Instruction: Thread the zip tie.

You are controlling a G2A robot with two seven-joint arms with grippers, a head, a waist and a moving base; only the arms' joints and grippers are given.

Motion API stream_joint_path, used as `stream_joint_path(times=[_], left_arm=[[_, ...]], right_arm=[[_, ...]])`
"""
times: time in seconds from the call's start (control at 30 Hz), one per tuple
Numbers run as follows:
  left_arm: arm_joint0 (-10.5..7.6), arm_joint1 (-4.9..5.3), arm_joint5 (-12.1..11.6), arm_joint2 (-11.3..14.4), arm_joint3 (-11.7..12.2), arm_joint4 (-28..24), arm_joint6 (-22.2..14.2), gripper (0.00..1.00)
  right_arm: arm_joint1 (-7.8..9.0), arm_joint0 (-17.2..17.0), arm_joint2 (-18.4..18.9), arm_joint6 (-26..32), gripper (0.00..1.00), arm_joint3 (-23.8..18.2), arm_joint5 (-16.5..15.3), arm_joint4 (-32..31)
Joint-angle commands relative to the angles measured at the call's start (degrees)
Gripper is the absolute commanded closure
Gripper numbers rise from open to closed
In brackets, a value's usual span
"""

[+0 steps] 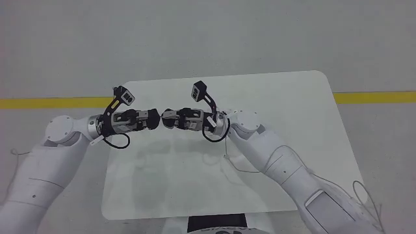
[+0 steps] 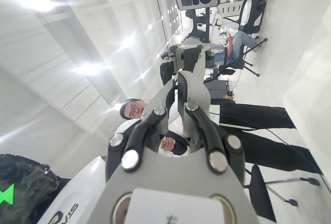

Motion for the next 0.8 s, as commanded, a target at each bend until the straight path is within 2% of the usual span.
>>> stream_joint_path(times=[0.0,0.17,0.43,0.63,0.7,0.77], left_arm=[[-0.02,-0.07,0.04,-0.03,0.04,0.05,-0.08,0.82],[-0.09,-0.25,0.23,0.02,0.23,0.20,-0.22,0.85],[-0.05,-0.51,0.25,-0.12,0.40,0.23,-0.41,1.00],[0.07,-0.65,0.27,-0.35,0.40,0.54,-0.67,1.00],[0.18,-0.67,0.24,-0.50,0.37,0.65,-0.77,1.00],[0.28,-0.67,0.22,-0.73,0.34,0.72,-0.90,1.00]], right_arm=[[-0.07,0.02,0.02,-0.05,1.00,0.08,-0.03,-0.11],[-0.20,-0.01,0.12,-0.26,1.00,0.17,0.09,-0.48],[-0.32,-0.13,0.36,-0.04,1.00,0.04,0.28,-0.94],[-0.38,-0.24,0.54,0.60,1.00,-0.17,0.42,-1.16],[-0.36,-0.25,0.80,0.34,0.00,-0.17,0.53,-1.36],[-0.22,-0.48,1.53,-0.40,0.00,-0.29,0.34,-1.36]])
